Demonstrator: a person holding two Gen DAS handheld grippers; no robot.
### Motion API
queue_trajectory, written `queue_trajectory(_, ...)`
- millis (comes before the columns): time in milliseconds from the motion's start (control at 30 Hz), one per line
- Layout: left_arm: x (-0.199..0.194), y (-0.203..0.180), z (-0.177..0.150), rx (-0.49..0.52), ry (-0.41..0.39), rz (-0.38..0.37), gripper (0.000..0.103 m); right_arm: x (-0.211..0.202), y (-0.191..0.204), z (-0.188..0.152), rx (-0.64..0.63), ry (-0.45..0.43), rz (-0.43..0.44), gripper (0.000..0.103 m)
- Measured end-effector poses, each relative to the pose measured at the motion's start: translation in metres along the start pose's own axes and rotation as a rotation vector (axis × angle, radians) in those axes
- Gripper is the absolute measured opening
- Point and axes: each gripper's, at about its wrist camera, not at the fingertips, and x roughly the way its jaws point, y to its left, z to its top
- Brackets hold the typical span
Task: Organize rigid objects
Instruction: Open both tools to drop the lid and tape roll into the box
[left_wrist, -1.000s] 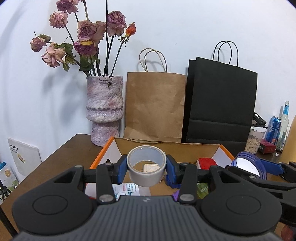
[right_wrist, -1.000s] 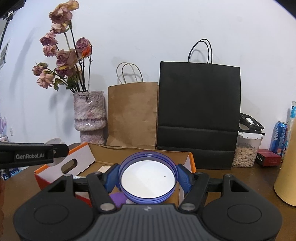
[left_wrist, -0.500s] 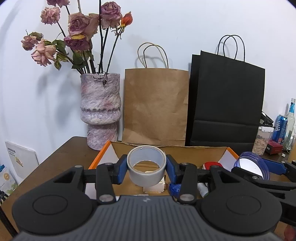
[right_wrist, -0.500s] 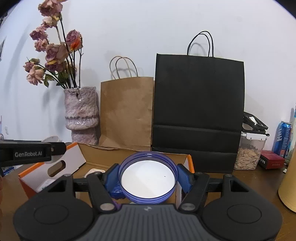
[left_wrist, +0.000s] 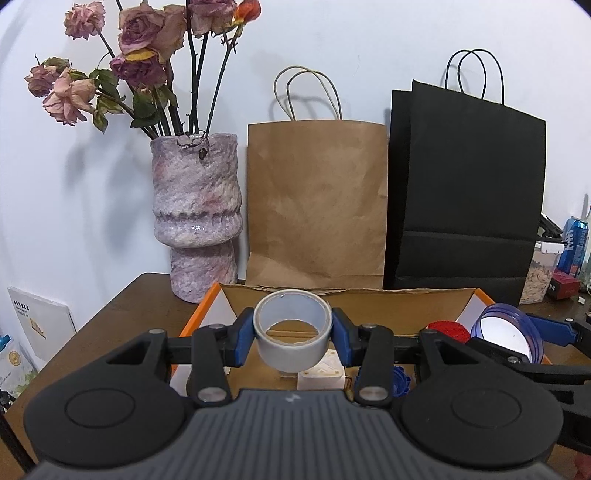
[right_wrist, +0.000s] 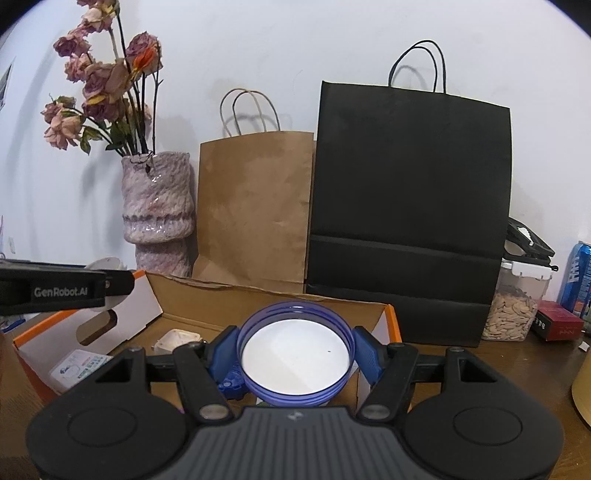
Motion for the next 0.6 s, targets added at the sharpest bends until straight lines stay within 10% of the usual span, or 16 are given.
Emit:
queue_trajectory(133,0.0002,-0.0019,-0.002,0.009,0.007,0.006,0.045,0.0044,0.0007,-0.0015,-0.007,0.02,-0.005,0.065)
queue_trajectory(233,-0.0002,-0.0013,-0.0019,0.009,0.005,0.021,0.069,0.0054,-0.0006,-0.0021,0.001,0.035,-0.003,0.065)
queue_trajectory(333,-0.0038,0.0011,-0.0015,-0.003,-0.027,0.043,0.103,0.0047,-0.0035,-0.0027,0.016,0.034,-0.016,0.102)
queue_trajectory(600,-0.0055,0.0011,0.0004,-0.006,-0.036,0.037,0.103,0.0019,-0.0041,-0.0022,0.014,0.013,-0.044,0.103)
